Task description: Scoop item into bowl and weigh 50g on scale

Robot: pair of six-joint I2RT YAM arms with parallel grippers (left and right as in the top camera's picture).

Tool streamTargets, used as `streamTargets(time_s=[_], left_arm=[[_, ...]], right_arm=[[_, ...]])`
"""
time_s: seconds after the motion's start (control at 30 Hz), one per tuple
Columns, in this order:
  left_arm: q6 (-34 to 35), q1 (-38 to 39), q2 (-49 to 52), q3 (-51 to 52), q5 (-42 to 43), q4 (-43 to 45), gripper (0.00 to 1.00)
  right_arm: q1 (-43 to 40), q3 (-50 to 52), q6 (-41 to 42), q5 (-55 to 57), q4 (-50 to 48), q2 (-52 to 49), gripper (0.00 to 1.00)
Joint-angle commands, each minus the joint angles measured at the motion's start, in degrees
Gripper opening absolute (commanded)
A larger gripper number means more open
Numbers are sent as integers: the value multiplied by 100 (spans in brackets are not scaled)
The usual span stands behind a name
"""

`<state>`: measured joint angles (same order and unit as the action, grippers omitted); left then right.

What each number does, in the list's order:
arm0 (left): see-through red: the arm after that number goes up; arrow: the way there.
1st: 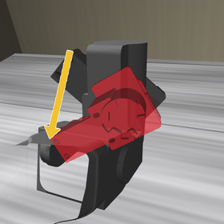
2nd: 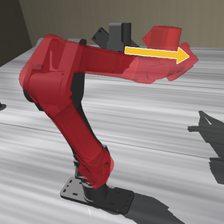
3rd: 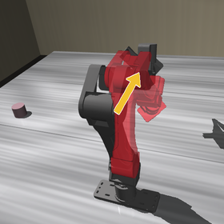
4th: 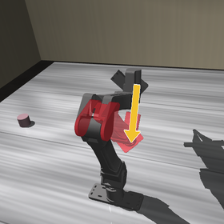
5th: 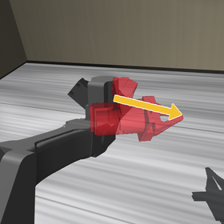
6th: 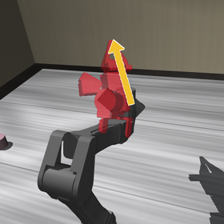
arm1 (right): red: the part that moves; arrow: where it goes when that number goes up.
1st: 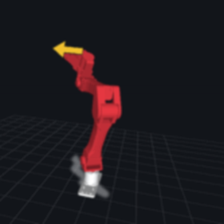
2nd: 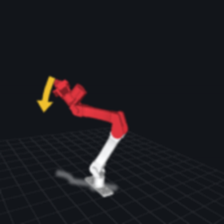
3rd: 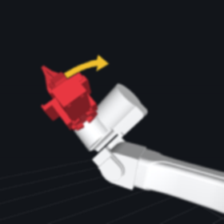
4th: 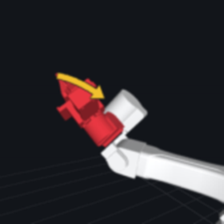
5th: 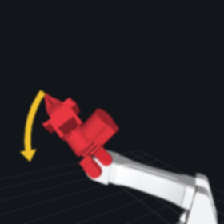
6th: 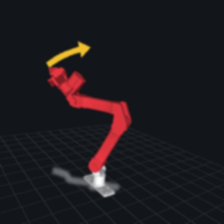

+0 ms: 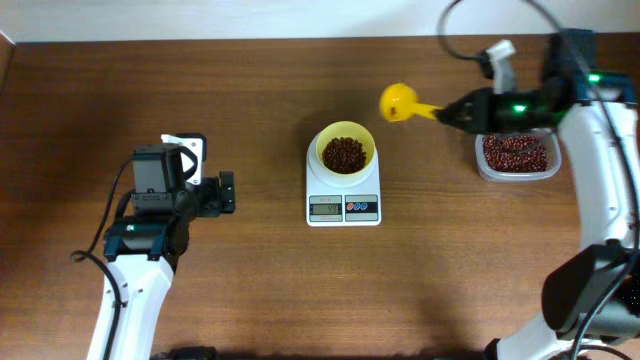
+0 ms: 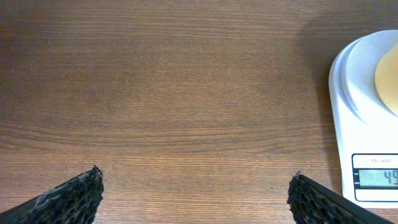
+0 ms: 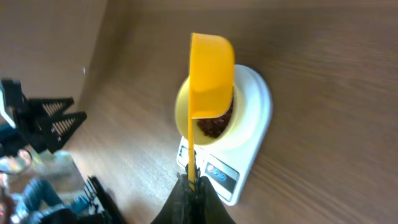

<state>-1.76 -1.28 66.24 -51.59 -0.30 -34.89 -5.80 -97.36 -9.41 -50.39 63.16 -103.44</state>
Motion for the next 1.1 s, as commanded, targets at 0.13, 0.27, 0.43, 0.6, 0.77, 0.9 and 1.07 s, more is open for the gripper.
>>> streamTargets(time_s=[0.13,0.27,0.43,0.6,0.77,0.9,1.07], left_arm=[[-70,-28,31,15,-39,13,99],[-68,-28,31,15,-39,15,99],[-70,-28,31,15,-39,13,99],[-70,-28,31,15,-39,15,99],[-70,-28,31,15,-39,13,99],[-70,-28,31,15,-39,13,99],[-70,-28,31,15,-39,15,99]], right_arm=[[1412,-118,369,907,-710,138,4],[1639,-116,433,1172,-721,79,4],[1987,-105,-326,2310,-715,-2,4],[2553,-105,-1314,3283,-684,-2,4],[2804,-105,-1397,4079,-625,-2,4],[2959,-107,-1888,4656,-570,-2,4],[3025,-107,-1864,4586,-761,-2,4]])
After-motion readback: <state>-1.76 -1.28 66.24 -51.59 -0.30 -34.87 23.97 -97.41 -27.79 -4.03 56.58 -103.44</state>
